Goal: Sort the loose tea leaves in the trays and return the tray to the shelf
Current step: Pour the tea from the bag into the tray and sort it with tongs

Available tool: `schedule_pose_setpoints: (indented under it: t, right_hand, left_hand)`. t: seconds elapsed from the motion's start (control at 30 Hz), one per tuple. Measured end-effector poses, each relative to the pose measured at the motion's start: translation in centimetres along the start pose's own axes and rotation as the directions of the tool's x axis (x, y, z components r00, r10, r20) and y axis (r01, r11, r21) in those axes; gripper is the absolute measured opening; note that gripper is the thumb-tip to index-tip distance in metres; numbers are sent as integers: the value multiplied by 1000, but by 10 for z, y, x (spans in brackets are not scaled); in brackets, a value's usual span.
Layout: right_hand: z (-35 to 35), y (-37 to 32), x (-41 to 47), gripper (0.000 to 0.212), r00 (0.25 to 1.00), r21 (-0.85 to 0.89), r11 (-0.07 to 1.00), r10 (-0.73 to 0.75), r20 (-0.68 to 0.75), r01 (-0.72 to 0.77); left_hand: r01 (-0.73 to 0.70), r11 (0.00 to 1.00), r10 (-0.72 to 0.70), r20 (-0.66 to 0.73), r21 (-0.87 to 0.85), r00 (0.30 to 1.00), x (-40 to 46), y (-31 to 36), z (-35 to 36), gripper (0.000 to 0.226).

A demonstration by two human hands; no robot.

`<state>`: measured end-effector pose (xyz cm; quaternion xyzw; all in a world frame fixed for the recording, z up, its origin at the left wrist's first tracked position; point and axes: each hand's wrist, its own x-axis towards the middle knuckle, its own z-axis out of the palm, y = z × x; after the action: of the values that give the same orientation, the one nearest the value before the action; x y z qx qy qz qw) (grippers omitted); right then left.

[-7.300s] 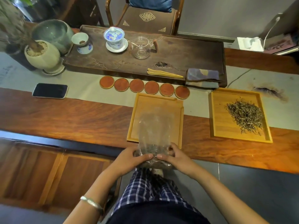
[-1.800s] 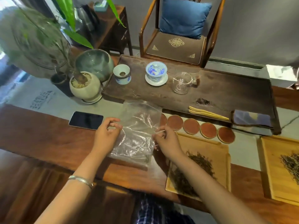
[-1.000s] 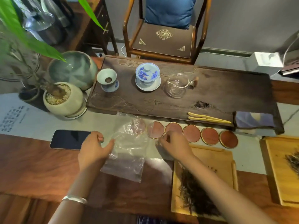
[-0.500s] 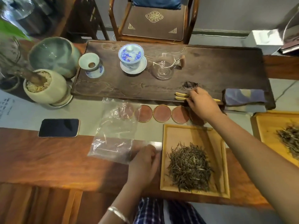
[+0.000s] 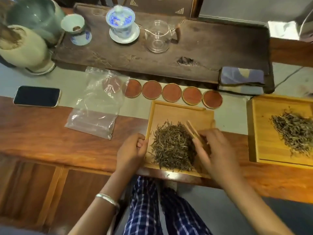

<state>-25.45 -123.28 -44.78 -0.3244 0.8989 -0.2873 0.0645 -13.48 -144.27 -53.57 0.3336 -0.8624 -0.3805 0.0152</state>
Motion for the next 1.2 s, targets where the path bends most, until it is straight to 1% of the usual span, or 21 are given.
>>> schedule_pose_setpoints:
  t: [0.1, 0.17, 0.23, 0.3, 0.37, 0.5, 0.57, 0.63, 0.8, 0.93, 1.07, 1.2]
  right_hand:
    - [15, 8, -58, 27, 997, -30, 1000, 0, 79, 2]
    - [26, 13, -75, 30, 995, -80, 996, -26, 97, 34]
    - [39, 16, -77, 28, 992, -123, 988, -78, 97, 90]
    - [49, 21, -71, 23, 990, -161, 979, -113, 79, 125]
    - [55, 25, -61, 24, 992, -193, 973, -118, 39, 123]
    - [61, 38, -43, 23, 997, -245, 968, -71, -44, 58]
    - [61, 41, -41, 24, 997, -242, 970, -23, -72, 5]
    - [62, 37, -45, 23, 996, -218, 976, -16, -85, -3]
    - [76, 8, -73, 24, 994, -196, 975, -107, -18, 101]
    - [91, -2, -80, 22, 991, -223, 965, -136, 13, 135]
    - [96, 1, -67, 23, 996, -250, 965, -85, -21, 77]
    - [92, 3, -63, 20, 995, -266, 964, -51, -81, 28]
  left_hand:
    - [-1, 1000, -1, -75, -31, 997, -4, 0, 10, 16]
    - [-9, 1000, 8, -97, -11, 995, -6, -4, 15, 14]
    - [-41, 999, 43, -120, 18, 992, -6, -11, 18, 14]
    - [-112, 993, 117, -134, 41, 984, -6, -19, 19, 16]
    - [-176, 983, 182, -146, 57, 972, -8, -23, 20, 15]
    - [-207, 976, 217, -199, 69, 956, -8, -26, 27, 17]
    - [-234, 970, 244, -226, 70, 943, -7, -27, 30, 19]
    - [-256, 965, 261, -239, 55, 935, -7, -29, 32, 20]
    - [-259, 966, 256, -248, 21, 934, -8, -30, 34, 21]
    - [-263, 964, 265, -257, 43, 929, -7, -30, 33, 20]
    - [-220, 975, 218, -248, 21, 944, -6, -30, 33, 15]
    - [-185, 983, 182, -244, 8, 953, -6, -28, 34, 17]
